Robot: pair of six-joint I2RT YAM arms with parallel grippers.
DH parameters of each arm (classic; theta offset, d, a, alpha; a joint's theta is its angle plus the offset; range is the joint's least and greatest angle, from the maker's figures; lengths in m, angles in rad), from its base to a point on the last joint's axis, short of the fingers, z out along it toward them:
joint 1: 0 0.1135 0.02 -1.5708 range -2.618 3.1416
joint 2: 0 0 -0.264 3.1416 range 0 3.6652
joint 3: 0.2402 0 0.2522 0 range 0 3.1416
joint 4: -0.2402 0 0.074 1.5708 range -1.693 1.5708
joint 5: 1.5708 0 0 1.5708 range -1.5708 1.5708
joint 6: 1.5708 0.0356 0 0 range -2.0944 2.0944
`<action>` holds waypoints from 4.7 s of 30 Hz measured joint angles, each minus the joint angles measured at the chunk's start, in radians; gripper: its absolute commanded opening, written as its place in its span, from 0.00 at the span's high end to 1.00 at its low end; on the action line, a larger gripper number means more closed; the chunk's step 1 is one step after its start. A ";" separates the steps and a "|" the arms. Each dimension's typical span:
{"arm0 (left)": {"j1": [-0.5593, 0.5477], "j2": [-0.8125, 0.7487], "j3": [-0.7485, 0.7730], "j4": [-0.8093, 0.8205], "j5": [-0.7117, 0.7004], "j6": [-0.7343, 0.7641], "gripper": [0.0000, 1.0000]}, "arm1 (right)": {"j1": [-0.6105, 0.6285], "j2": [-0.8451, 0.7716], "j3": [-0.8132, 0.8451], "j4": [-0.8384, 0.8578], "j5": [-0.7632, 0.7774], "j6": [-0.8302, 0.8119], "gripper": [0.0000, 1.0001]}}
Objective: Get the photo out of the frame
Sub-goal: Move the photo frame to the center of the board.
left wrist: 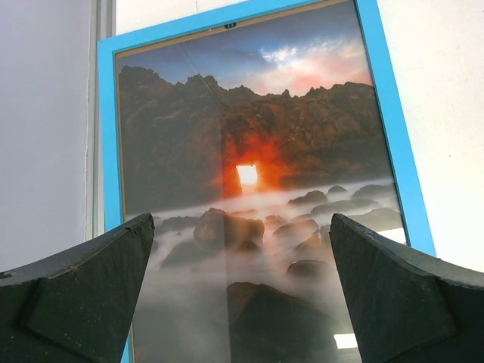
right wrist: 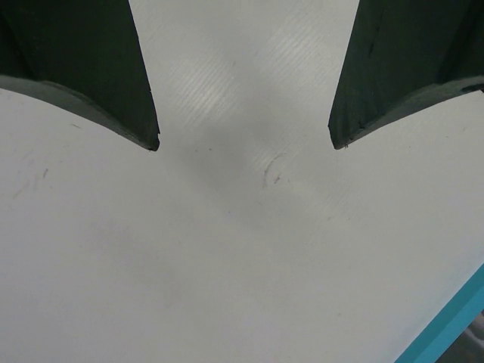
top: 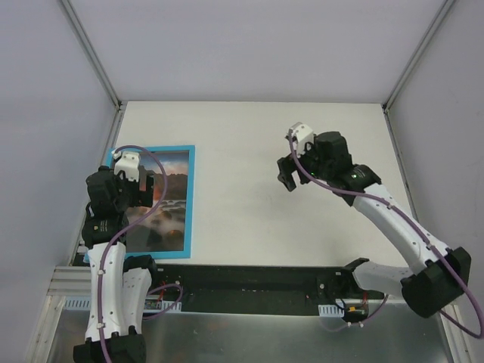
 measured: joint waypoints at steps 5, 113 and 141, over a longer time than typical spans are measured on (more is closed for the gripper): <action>0.000 0.027 0.000 -0.016 -0.021 0.011 0.01 | 0.103 0.191 0.084 0.045 0.026 0.034 0.04; 0.013 -0.210 -0.098 -0.027 -0.098 -0.025 0.01 | -0.004 0.885 0.421 -0.071 0.246 0.642 0.56; 0.013 -0.209 -0.101 -0.027 -0.045 -0.025 0.01 | -0.206 0.732 0.282 -0.068 -0.076 0.399 0.44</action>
